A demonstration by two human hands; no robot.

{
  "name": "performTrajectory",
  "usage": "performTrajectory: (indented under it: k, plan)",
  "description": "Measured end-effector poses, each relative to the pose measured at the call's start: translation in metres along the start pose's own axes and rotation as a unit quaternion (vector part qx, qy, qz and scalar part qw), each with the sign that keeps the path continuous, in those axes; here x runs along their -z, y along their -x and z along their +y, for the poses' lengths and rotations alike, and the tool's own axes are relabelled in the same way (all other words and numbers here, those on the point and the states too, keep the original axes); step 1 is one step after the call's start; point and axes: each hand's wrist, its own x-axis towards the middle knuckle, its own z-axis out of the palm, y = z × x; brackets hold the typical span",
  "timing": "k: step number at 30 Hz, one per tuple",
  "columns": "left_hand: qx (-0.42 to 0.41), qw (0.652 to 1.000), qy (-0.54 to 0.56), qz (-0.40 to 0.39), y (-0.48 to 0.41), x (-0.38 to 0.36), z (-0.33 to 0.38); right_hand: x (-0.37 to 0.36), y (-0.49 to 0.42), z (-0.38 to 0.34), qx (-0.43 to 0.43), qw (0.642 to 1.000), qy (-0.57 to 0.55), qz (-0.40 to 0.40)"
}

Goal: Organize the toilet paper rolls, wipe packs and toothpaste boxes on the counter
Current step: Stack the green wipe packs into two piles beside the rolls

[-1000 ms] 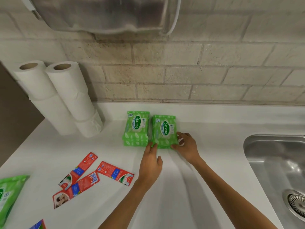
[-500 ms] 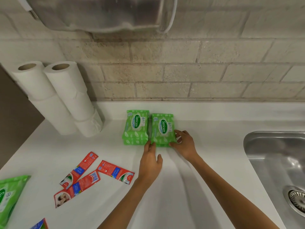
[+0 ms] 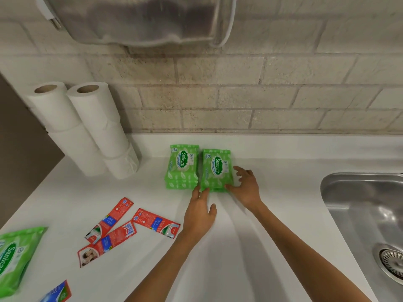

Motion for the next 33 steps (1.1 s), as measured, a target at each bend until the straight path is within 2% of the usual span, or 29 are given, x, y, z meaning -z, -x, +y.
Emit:
performTrajectory:
  k: [3, 5, 12, 18, 27, 33]
  plan:
    - [-0.01, 1.0, 0.01, 0.015, 0.008, 0.011, 0.001, 0.002, 0.013, -0.016, 0.011, 0.999, -0.023, 0.036]
    - [-0.019, 0.999, 0.022, 0.032, 0.012, 0.021, 0.001, 0.001, 0.023, -0.03, 0.016, 0.999, -0.027, 0.029]
    - [-0.006, 0.994, 0.037, 0.103, 0.037, 0.074, -0.013, -0.023, 0.075, -0.084, 0.008, 0.99, -0.12, -0.073]
    - [0.041, 0.989, 0.05, 0.13, 0.07, 0.122, -0.05, -0.072, 0.12, -0.126, -0.059, 0.958, -0.226, -0.165]
    - [0.133, 0.975, 0.038, 0.174, 0.12, 0.201, -0.147, -0.174, 0.18, -0.195, -0.059, 0.948, -0.208, -0.235]
    - [0.176, 0.966, -0.002, 0.191, 0.141, 0.241, -0.209, -0.228, 0.205, -0.234, -0.107, 0.909, -0.25, -0.315]
